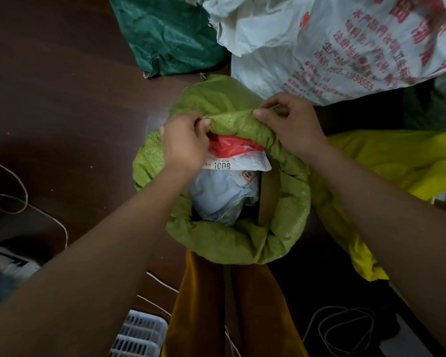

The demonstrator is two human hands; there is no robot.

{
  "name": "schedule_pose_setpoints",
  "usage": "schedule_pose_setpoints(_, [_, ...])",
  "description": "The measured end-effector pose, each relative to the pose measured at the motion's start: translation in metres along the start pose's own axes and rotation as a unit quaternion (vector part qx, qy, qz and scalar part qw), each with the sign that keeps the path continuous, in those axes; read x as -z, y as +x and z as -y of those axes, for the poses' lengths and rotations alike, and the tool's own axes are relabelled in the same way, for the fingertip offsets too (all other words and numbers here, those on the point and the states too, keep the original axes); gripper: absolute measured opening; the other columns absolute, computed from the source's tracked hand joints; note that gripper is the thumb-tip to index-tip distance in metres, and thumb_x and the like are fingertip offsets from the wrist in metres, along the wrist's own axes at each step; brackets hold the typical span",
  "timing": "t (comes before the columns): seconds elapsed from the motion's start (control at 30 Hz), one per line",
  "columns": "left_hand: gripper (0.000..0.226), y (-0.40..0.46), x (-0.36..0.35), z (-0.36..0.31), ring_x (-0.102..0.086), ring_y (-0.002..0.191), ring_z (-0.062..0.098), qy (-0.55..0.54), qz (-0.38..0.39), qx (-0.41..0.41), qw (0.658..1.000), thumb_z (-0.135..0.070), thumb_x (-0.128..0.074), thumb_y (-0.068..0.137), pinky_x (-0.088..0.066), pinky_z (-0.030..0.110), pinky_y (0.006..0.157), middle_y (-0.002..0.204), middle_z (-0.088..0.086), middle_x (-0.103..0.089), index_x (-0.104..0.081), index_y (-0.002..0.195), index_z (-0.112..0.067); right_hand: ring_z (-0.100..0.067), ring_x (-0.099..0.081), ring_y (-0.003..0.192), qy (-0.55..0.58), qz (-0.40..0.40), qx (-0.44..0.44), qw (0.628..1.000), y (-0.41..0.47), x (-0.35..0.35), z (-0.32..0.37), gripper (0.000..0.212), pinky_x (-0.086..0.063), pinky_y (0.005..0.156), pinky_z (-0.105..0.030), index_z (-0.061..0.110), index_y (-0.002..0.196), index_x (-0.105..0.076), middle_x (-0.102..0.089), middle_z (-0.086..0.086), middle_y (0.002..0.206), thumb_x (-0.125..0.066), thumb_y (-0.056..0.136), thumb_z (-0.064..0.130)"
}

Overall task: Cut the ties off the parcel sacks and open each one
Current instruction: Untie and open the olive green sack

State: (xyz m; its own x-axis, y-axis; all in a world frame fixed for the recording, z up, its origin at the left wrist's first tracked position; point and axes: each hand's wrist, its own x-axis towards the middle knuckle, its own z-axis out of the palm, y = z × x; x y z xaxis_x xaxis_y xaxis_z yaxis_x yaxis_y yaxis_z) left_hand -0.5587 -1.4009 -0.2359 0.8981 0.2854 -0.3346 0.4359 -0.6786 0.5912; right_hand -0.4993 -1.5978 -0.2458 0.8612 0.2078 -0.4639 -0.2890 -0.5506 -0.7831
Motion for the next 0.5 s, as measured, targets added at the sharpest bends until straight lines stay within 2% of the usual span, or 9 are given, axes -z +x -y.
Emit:
schedule_pose_setpoints(0.03, [0.020,0.004,0.000,0.000,-0.056,0.077,0.026,-0.039,0.015,0.028,0.999,-0.016,-0.055,0.095,-0.046,0.038,0.079,0.076,0.005,-0.060,-0.063,0.079,-0.008,0.008,-0.058,0.081,0.007,-0.013,0.002,1.000,0.000,0.001,-0.001,0.014,-0.046,0.075,-0.010,0.021,0.091,-0.066,-0.064,0.016,0.088,-0.074,0.083,0.031])
schedule_pose_setpoints(0.1, [0.025,0.009,0.001,-0.001,-0.048,0.068,0.017,-0.076,0.036,0.064,0.994,-0.016,-0.054,0.096,-0.043,0.033,0.068,0.067,-0.001,-0.051,-0.056,0.072,-0.010,-0.002,-0.057,0.089,-0.035,-0.050,0.041,0.997,-0.003,0.001,-0.003,0.023,-0.047,0.081,-0.019,0.014,0.098,-0.065,-0.063,0.007,0.097,-0.075,0.082,0.028])
schedule_pose_setpoints(0.2, [0.038,0.014,0.001,-0.004,-0.036,0.055,0.011,-0.110,0.065,0.101,0.987,-0.015,-0.051,0.097,-0.032,0.029,0.060,0.057,-0.005,-0.038,-0.044,0.060,-0.015,-0.022,-0.052,0.095,-0.175,-0.109,0.191,0.960,-0.011,-0.003,0.001,0.021,-0.038,0.083,-0.025,0.005,0.093,-0.066,-0.058,-0.010,0.098,-0.069,0.086,0.025])
schedule_pose_setpoints(0.27, [0.040,0.017,0.001,-0.005,-0.034,0.053,0.011,-0.128,0.071,0.132,0.980,-0.016,-0.049,0.097,-0.030,0.029,0.059,0.056,-0.005,-0.036,-0.041,0.058,-0.017,-0.025,-0.054,0.096,-0.207,-0.077,0.248,0.943,-0.017,-0.009,0.005,0.031,-0.041,0.084,-0.030,0.007,0.097,-0.069,-0.060,-0.010,0.101,-0.069,0.086,0.036])
schedule_pose_setpoints(0.33, [0.039,0.021,0.001,-0.006,-0.035,0.052,0.010,-0.132,0.082,0.158,0.975,-0.016,-0.047,0.097,-0.030,0.026,0.054,0.056,-0.005,-0.036,-0.041,0.059,-0.017,-0.022,-0.053,0.104,-0.264,0.001,0.238,0.935,-0.021,-0.014,0.005,0.052,-0.044,0.089,-0.034,0.016,0.110,-0.064,-0.059,-0.003,0.112,-0.072,0.076,0.054])
schedule_pose_setpoints(0.37, [0.038,0.022,0.001,-0.007,-0.037,0.053,0.008,-0.137,0.092,0.171,0.971,-0.016,-0.047,0.097,-0.033,0.024,0.050,0.057,-0.004,-0.039,-0.043,0.060,-0.017,-0.021,-0.053,0.109,-0.287,0.032,0.216,0.933,-0.022,-0.014,0.002,0.058,-0.046,0.091,-0.038,0.020,0.116,-0.060,-0.058,-0.001,0.118,-0.074,0.072,0.055])
schedule_pose_setpoints(0.43, [0.034,0.025,0.002,-0.011,-0.044,0.057,0.005,-0.149,0.115,0.209,0.960,-0.019,-0.048,0.098,-0.035,0.013,0.044,0.063,-0.005,-0.048,-0.049,0.064,-0.019,-0.024,-0.054,0.111,-0.285,0.056,0.180,0.940,-0.022,-0.013,-0.003,0.055,-0.050,0.090,-0.046,0.024,0.120,-0.055,-0.057,0.000,0.121,-0.076,0.074,0.046])
schedule_pose_setpoints(0.5, [0.030,0.028,0.003,-0.015,-0.048,0.063,0.001,-0.160,0.128,0.246,0.947,-0.022,-0.050,0.098,-0.037,0.012,0.050,0.069,-0.008,-0.053,-0.053,0.068,-0.021,-0.026,-0.057,0.110,-0.246,0.054,0.170,0.953,-0.022,-0.012,-0.008,0.044,-0.050,0.089,-0.047,0.023,0.122,-0.058,-0.060,-0.002,0.122,-0.071,0.082,0.037])
